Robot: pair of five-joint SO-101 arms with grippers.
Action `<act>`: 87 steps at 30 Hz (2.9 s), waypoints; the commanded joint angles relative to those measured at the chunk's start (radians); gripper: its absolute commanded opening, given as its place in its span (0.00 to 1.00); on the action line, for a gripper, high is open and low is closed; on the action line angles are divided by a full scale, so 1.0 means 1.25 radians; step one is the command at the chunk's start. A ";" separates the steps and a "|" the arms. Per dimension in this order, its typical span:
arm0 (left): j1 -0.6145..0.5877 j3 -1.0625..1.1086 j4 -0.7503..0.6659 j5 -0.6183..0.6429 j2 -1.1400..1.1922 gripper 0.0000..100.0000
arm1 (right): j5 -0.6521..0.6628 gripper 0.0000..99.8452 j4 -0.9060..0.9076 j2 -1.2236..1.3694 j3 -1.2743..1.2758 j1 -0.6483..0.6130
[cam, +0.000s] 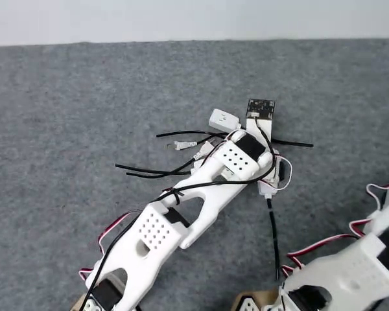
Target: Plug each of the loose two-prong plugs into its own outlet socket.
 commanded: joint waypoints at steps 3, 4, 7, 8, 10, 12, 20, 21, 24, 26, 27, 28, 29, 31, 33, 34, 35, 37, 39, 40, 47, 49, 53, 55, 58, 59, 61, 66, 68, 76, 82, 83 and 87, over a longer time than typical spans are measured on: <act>0.029 -0.152 0.109 -0.014 0.050 0.25 | 0.017 0.23 0.001 -0.012 0.002 -0.014; 0.038 -0.170 0.134 -0.012 0.063 0.25 | 0.017 0.23 0.001 -0.012 0.002 -0.014; 0.058 -0.234 0.195 -0.009 0.102 0.25 | 0.017 0.23 0.001 -0.012 0.002 -0.014; 0.064 -0.256 0.209 -0.005 0.115 0.25 | 0.017 0.23 0.002 -0.012 0.002 -0.015; 0.064 -0.299 0.233 0.023 0.140 0.23 | 0.017 0.23 0.003 -0.012 0.002 -0.015; 0.059 -0.342 0.244 0.032 0.163 0.18 | 0.017 0.23 0.006 -0.012 0.002 -0.015; 0.041 -0.441 0.247 -0.007 0.214 0.06 | 0.047 0.23 0.009 -0.012 0.002 -0.017; 0.041 -0.443 0.247 -0.007 0.214 0.06 | 0.049 0.23 0.009 -0.012 0.002 -0.017; 0.039 -0.443 0.248 -0.011 0.210 0.07 | 0.055 0.23 0.009 -0.012 0.002 -0.017; 0.039 -0.447 0.264 -0.041 0.207 0.10 | 0.056 0.23 0.009 -0.012 0.002 -0.017; 0.041 -0.463 0.277 -0.052 0.207 0.13 | 0.056 0.23 0.009 -0.012 0.002 -0.015; 0.042 -0.488 0.296 -0.055 0.209 0.16 | 0.056 0.23 0.009 -0.012 0.002 -0.015; 0.045 -0.509 0.312 -0.055 0.212 0.19 | 0.056 0.23 0.009 -0.012 0.002 -0.015; 0.050 -0.539 0.324 -0.055 0.215 0.23 | 0.056 0.23 0.009 -0.012 0.002 -0.015; 0.050 -0.551 0.319 -0.060 0.215 0.23 | 0.056 0.23 0.009 -0.012 0.002 -0.017; 0.049 -0.551 0.308 -0.061 0.216 0.23 | 0.056 0.23 0.009 -0.012 0.002 -0.017; 0.045 -0.549 0.296 -0.068 0.216 0.23 | 0.056 0.23 0.009 -0.012 0.004 -0.017; 0.033 -0.547 0.271 -0.106 0.220 0.23 | 0.058 0.23 0.018 -0.012 0.004 -0.017; 0.027 -0.548 0.257 -0.124 0.233 0.23 | 0.081 0.23 0.037 -0.012 0.002 -0.017; 0.025 -0.551 0.257 -0.125 0.244 0.23 | 0.093 0.23 0.050 -0.012 0.002 -0.017; 0.028 -0.581 0.234 -0.129 0.286 0.23 | 0.101 0.23 0.066 -0.019 0.002 -0.015; 0.028 -0.584 0.230 -0.130 0.286 0.23 | 0.101 0.23 0.066 -0.018 0.002 -0.015; 0.029 -0.584 0.212 -0.130 0.287 0.19 | 0.101 0.23 0.066 -0.015 0.002 -0.013; 0.029 -0.582 0.215 -0.130 0.287 0.09 | 0.101 0.23 0.066 -0.018 0.002 -0.010; 0.034 -0.582 0.225 -0.130 0.300 0.03 | 0.107 0.23 0.067 -0.019 0.002 -0.010; 0.036 -0.586 0.239 -0.130 0.304 0.02 | 0.107 0.23 0.067 -0.019 0.002 -0.009; 0.038 -0.587 0.269 -0.126 0.309 0.01 | 0.107 0.23 0.067 -0.019 0.002 -0.001; 0.039 -0.587 0.340 -0.102 0.309 0.01 | 0.108 0.23 0.067 -0.020 -0.002 0.008; 0.034 -0.591 0.334 -0.091 0.308 0.01 | 0.108 0.23 0.071 -0.020 -0.002 0.008; 0.039 -0.690 0.338 -0.160 0.261 0.02 | 0.108 0.23 0.075 -0.020 -0.002 0.006; 0.032 -0.687 0.338 -0.162 0.247 0.19 | 0.108 0.23 0.074 -0.020 -0.002 0.002; 0.032 -0.686 0.336 -0.163 0.252 0.23 | 0.108 0.23 0.074 -0.020 -0.002 0.002; 0.018 -0.684 0.328 -0.160 0.268 0.31 | 0.108 0.23 0.072 -0.020 -0.001 0.002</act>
